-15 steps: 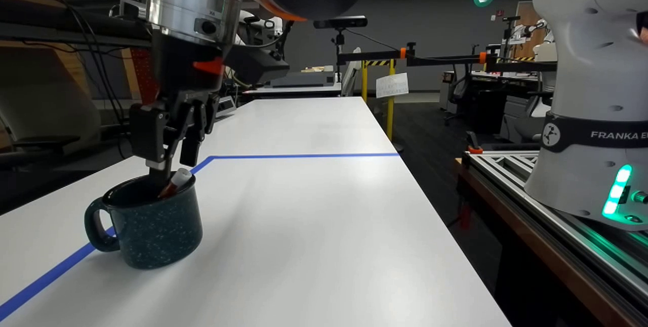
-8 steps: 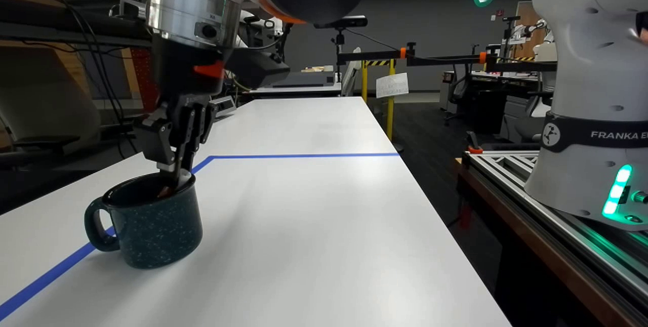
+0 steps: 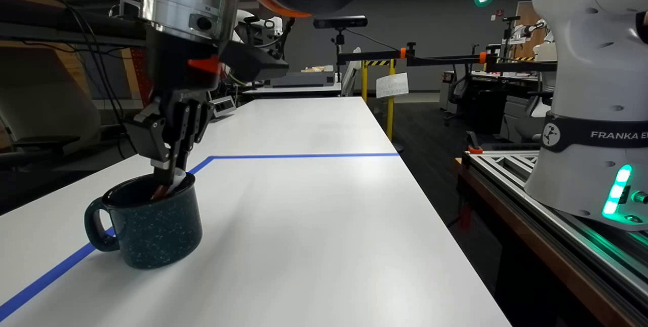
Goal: Pick up the marker from the cup and put it on the table
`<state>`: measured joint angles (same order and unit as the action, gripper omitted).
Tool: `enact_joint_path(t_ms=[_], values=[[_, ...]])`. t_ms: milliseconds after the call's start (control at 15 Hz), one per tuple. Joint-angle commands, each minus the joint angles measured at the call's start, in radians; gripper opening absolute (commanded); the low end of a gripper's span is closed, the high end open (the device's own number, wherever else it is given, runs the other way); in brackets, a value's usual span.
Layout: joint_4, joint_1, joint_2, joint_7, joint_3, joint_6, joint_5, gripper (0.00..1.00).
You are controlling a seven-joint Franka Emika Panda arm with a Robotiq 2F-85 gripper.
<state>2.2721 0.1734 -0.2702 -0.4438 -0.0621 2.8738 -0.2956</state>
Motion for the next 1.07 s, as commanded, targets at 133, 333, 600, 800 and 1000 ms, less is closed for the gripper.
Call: enact_joint_path(t_ms=[133,333,600,800,1000], values=[[0.017,0.021,0.147,0.068,-0.024,-0.18,0.168,0.05],[0.016,0.018,0.229,0.03,-0.021,-0.285,0.153,0.05],[0.063,-0.011,0.349,-0.178,-0.014,-0.238,-0.015,0.05],[0.094,-0.079,0.367,-0.404,-0.03,-0.184,-0.254,0.05],[0.114,-0.118,0.341,-0.635,-0.009,-0.145,-0.501,0.05]])
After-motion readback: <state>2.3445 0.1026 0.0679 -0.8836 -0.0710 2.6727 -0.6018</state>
